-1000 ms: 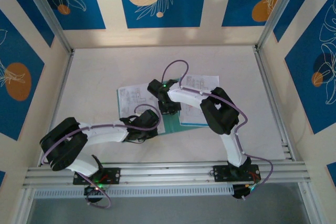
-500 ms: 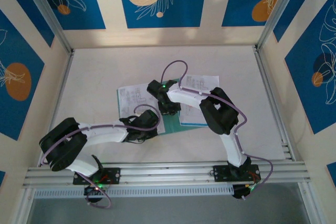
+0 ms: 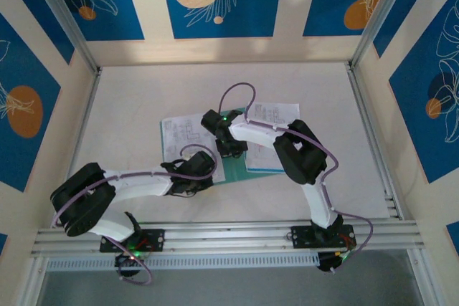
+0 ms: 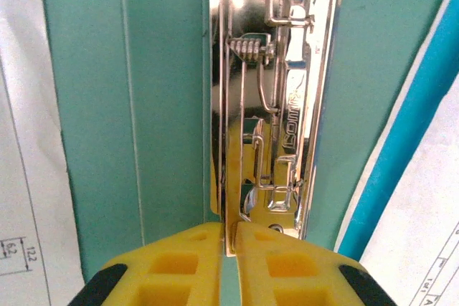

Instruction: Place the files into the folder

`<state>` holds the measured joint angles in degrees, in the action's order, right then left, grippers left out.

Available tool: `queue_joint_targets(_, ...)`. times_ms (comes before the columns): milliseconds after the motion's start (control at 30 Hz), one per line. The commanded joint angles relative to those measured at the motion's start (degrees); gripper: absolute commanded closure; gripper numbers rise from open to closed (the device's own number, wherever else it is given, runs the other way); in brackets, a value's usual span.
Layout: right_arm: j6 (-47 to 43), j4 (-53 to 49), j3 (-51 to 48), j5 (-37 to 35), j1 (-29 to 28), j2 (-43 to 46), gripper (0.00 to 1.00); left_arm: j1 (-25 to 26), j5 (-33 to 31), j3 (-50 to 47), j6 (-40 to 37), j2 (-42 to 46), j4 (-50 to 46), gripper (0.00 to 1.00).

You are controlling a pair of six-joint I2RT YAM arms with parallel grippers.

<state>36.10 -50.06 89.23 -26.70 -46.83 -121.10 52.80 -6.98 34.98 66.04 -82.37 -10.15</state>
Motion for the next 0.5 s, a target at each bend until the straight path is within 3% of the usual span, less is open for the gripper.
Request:
queue_joint_targets(0, -2.36, -3.59, -4.14, -4.62, 1.74, -5.36, 0.86, 0.03, -2.22, -2.12, 1.91, 0.25, -6.98, 1.0)
queue_joint_targets(467, -5.1, -4.1, -3.95, -5.3, 2.54, -6.74, 0.85, 0.03, -3.08, -3.06, 3.39, 1.08, -7.69, 1.0)
